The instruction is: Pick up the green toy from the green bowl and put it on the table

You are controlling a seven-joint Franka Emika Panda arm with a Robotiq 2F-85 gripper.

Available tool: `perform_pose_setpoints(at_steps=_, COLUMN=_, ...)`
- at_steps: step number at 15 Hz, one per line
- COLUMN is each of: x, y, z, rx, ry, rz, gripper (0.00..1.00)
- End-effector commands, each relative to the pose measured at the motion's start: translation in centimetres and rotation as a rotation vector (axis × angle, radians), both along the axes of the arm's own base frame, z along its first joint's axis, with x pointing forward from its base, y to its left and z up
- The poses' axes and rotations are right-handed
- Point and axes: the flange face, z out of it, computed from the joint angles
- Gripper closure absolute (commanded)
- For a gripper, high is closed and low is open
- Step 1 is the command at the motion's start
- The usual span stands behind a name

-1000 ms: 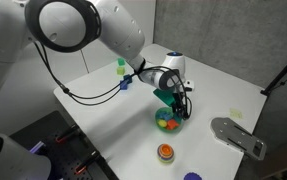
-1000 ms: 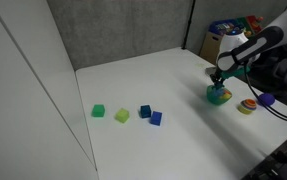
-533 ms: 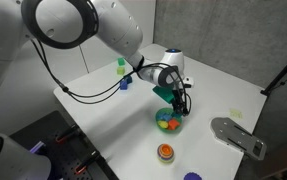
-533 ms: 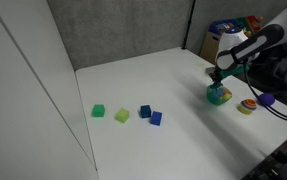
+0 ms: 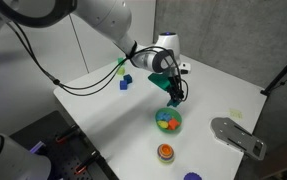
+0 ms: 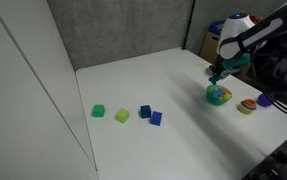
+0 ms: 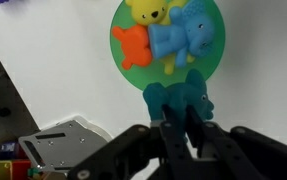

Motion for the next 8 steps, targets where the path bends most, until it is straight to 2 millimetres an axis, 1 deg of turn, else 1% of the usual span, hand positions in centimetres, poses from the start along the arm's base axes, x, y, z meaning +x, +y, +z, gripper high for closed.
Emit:
perform_pose_setpoints(at_steps=1, x=-2.7, y=2.9, z=2.3, rx=0.050, ry=0.058, rz=0.015, gripper=0.94)
perform_pose_setpoints(at_steps=4, x=-4.8, y=6.1, z=1.8, rx=0.108, ry=0.136, rz=0.042, gripper=0.94)
perform_pose_setpoints(at_steps=6, x=-6.4, y=8.2, z=0.5, rx=0.144, ry=0.194, rz=0.063, gripper=0.94)
perform_pose_setpoints(at_steps=8, x=-8.0, y=9.8, z=-1.3, rx=0.161, ry=0.246, rz=0.078, gripper=0.94)
